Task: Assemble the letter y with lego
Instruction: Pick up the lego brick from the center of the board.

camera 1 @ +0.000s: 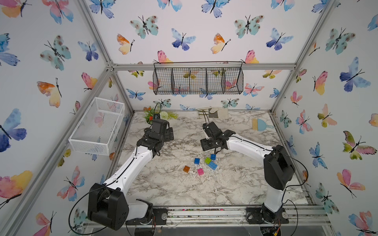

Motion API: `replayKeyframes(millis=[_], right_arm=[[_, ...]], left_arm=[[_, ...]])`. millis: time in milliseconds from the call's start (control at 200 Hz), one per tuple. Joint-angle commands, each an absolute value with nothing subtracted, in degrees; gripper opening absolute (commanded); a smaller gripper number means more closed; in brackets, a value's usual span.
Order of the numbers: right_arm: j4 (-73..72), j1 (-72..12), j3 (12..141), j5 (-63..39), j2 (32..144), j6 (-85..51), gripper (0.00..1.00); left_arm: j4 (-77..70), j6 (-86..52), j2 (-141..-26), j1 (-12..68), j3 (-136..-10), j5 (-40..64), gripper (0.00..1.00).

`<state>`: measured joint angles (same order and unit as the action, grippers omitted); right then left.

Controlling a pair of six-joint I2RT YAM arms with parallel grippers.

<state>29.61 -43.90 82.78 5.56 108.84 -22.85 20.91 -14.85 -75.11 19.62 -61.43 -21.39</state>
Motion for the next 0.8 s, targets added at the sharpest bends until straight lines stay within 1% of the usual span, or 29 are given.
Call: replayKeyframes(millis=[0, 195, 646, 796], right_arm=[[36.4, -43.6, 82.6, 3.1, 112.6, -32.6, 0.67], [36.2, -42.1, 80.4, 4.8, 111.5, -33.9, 0.67], [35.5, -40.3, 76.7, 3.6, 111.8, -34.4, 0.62], [35.3, -40.3, 76.0, 2.1, 112.5, -34.1, 0.56]], left_arm=[[21.9, -14.9, -73.8, 19.9, -62.7, -22.6, 0.98], [21.9, -15.1, -73.5, 19.8, -62.7, -21.9, 0.98], [22.0, -15.5, -73.4, 19.8, -62.8, -21.4, 0.98], [22.0, -15.5, -73.6, 19.9, -62.7, -21.8, 0.98]])
